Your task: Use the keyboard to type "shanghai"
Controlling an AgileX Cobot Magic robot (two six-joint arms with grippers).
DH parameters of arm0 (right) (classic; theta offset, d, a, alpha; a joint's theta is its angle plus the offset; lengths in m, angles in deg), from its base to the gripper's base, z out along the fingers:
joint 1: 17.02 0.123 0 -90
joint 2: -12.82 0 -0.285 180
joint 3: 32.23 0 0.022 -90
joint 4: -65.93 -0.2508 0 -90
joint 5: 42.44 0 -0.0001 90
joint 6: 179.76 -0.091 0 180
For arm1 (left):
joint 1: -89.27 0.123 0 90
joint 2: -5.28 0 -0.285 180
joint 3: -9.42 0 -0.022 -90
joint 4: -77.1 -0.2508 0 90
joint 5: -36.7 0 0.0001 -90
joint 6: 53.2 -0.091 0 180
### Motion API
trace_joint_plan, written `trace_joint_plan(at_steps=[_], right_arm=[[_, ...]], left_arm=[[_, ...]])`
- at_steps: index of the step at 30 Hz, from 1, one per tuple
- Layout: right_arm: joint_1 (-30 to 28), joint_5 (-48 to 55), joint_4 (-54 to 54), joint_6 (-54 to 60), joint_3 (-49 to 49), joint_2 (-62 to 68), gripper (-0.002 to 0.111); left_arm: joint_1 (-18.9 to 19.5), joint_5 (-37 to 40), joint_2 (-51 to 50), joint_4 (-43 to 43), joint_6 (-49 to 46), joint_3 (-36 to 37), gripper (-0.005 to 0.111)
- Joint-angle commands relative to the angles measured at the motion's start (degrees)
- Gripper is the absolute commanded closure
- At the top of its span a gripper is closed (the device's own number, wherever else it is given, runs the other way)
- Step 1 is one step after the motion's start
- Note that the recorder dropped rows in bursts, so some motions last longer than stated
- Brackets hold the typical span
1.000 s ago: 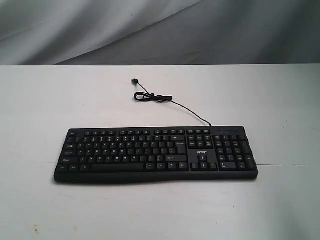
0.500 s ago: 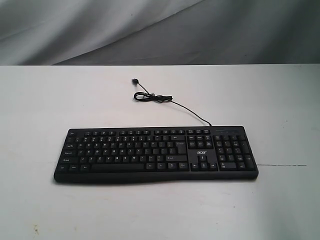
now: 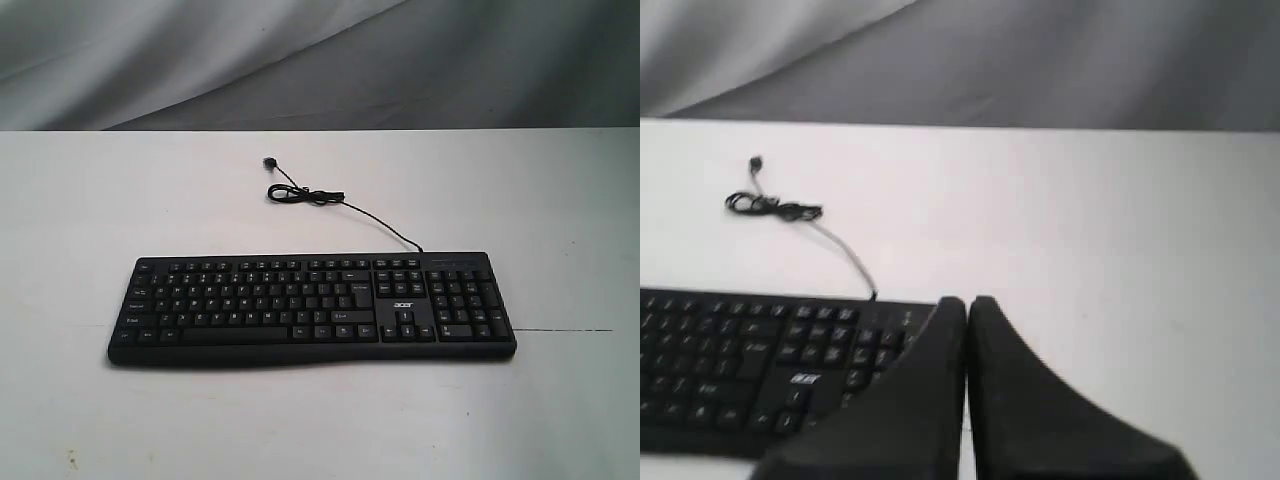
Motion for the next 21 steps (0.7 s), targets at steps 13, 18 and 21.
trace_joint_plan(at_steps=[13,18,21], right_arm=[[30.72,1.80,0.38,1.53,26.46,39.62,0.108],[35.63,1.91,0.38,3.86,36.43,49.08,0.108],[37.91,1.91,-0.95,4.20,40.56,54.48,0.108]], left_arm=[[-0.42,-0.57,0.25,0.10,0.25,0.26,0.107],[-0.42,-0.57,0.25,0.10,0.25,0.26,0.107],[-0.42,-0.57,0.25,0.10,0.25,0.26,0.107]])
